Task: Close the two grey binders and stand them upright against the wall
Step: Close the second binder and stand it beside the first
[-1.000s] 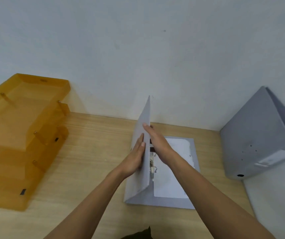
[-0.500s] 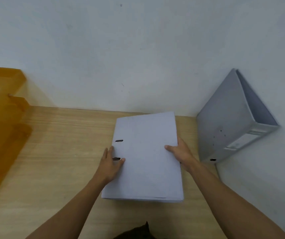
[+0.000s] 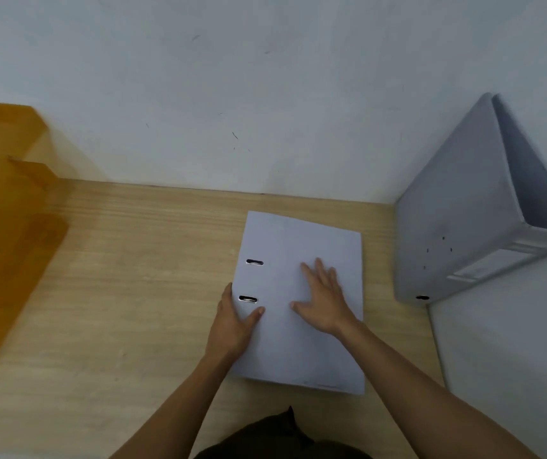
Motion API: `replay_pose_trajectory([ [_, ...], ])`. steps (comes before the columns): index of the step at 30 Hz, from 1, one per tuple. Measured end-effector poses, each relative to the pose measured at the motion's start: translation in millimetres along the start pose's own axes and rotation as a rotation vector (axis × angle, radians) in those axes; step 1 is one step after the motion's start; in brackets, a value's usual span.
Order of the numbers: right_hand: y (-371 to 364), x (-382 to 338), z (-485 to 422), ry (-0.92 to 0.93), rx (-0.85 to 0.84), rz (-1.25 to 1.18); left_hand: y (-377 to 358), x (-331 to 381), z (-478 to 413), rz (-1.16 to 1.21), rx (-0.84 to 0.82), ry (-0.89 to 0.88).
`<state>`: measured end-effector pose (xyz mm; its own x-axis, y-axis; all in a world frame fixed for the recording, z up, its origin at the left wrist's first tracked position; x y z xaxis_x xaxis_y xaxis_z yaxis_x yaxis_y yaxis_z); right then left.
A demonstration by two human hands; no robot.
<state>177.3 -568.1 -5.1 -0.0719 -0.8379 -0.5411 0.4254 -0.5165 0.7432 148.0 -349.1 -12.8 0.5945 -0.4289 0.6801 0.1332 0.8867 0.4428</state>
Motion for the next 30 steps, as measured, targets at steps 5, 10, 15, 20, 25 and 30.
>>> replay_pose_trajectory([
  [5,-29,9,7,-0.048,-0.122,-0.057,-5,-4,2,-0.035,-0.012,0.003],
  [10,-41,18,23,-0.054,-0.158,-0.060,-4,-4,-3,-0.016,-0.059,0.065],
  [15,-37,12,26,-0.148,-0.118,-0.244,-5,-10,-7,0.285,-0.196,0.342],
  [20,-35,3,38,-0.219,-0.041,-0.321,-30,-9,14,0.455,-0.459,0.443],
  [25,-9,-13,45,-0.253,0.087,-0.508,-54,35,37,0.763,-0.770,0.381],
  [30,22,-39,46,-0.178,0.213,-0.601,-49,84,54,0.643,-0.823,0.212],
])
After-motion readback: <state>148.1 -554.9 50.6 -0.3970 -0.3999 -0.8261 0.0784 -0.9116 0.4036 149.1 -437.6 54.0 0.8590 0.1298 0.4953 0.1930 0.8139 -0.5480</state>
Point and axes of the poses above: each hand's wrist, its own z-axis away from the middle knuckle, its own y-axis out of the back of the hand, x = y × z, the point moved 9 cm from there along -z, towards the middle knuckle, and after that the axes turned 11 degrees about y, right-handed, at the moved point
